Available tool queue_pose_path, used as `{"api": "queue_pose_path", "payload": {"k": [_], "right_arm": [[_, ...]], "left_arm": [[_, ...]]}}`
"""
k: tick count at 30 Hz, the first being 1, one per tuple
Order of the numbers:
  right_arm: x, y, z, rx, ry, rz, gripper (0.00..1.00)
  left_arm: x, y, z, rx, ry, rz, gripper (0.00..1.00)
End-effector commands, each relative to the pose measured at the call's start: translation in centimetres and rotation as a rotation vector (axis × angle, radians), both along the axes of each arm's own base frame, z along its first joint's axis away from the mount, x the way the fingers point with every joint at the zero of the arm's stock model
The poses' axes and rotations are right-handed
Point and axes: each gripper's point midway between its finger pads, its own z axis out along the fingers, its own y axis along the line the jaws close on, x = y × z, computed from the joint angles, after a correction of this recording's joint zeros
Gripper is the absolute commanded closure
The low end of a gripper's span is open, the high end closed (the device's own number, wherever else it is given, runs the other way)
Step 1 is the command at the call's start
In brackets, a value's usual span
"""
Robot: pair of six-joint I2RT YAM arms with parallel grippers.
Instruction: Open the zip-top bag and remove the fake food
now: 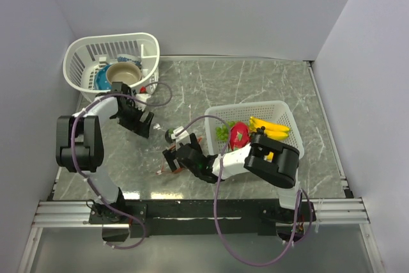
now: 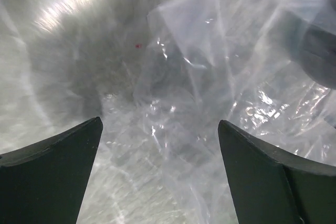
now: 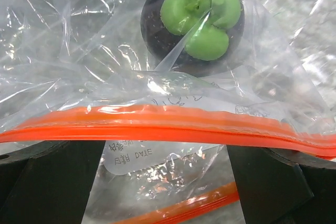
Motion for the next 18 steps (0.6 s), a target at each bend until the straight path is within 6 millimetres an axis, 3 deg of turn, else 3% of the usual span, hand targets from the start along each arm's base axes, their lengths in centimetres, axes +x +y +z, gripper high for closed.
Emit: {"api": "queue_pose_path", "payload": {"k": [1,6,7,12,14,15,16,18], "right_arm": [[0.0,0.6,2.5,0.080,-0.014,-0.025,0.00],[0.0,1.0,2.5,0.073,-0.008,-0.019,0.00],[0.1,1.0,2.4,0.070,-0.008,-0.019,0.00],[0.0,1.0,3.3,0.096,-0.014,-0.017,0.00],[0.1,0.9,4.2,0.113,-0.025,-0.025,0.00],[0.1,0.8,4.6,0.122,-0.030,-0.026,0.00],[0.1,0.9,5.6,0.150,-0.037,-0.024,0.00],[-0.1,0.7,6.3,0.167,-0.037,-0.025,0.00]], "left_arm": [[-1.3,-1.1,-0.7,-0.170,0.108,0.024,0.01],[-1.9,-3.8,0.4,-0.345,0.171,-0.098,0.01],[-2.8,-4.3,0.9,-0.384,0.200,-0.130,0.04],[-3.0,-4.5,4.5,-0.397,0.159,-0.188,0.20],[-3.3,-4.6,6.3,-0.401,0.141,-0.204,0.47],[-3.3,-4.5,7.3,-0.393,0.123,-0.213,0.82],[-3.1,-4.5,8.2,-0.390,0.112,-0.212,0.99],[-3.3,-4.2,9.2,-0.359,0.101,-0.203,0.99]]}}
